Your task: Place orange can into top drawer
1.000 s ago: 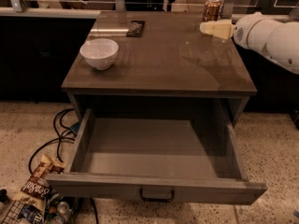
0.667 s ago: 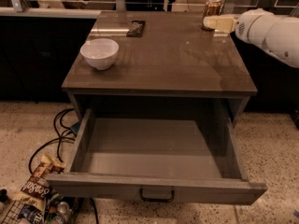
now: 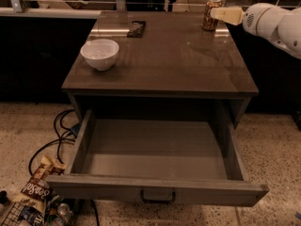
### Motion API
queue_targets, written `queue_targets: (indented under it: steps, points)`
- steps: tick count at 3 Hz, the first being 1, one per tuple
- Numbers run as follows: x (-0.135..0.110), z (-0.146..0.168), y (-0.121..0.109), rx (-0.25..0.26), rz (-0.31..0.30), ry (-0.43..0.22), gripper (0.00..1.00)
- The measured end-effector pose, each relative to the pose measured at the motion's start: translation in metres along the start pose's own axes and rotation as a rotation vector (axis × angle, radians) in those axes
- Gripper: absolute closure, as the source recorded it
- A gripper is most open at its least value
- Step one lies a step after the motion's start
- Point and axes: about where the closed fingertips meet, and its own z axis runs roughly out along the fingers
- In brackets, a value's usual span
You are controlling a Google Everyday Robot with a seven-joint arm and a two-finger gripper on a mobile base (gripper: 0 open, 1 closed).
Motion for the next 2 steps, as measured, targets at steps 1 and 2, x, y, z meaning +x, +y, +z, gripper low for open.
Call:
queue_targets:
  steps: [1, 2]
  points:
    - [0.000, 0.026, 0.007, -0.016, -0.025, 0.008, 0.00]
    - [0.000, 0.062, 0.013, -0.033, -0.045, 0.013, 0.00]
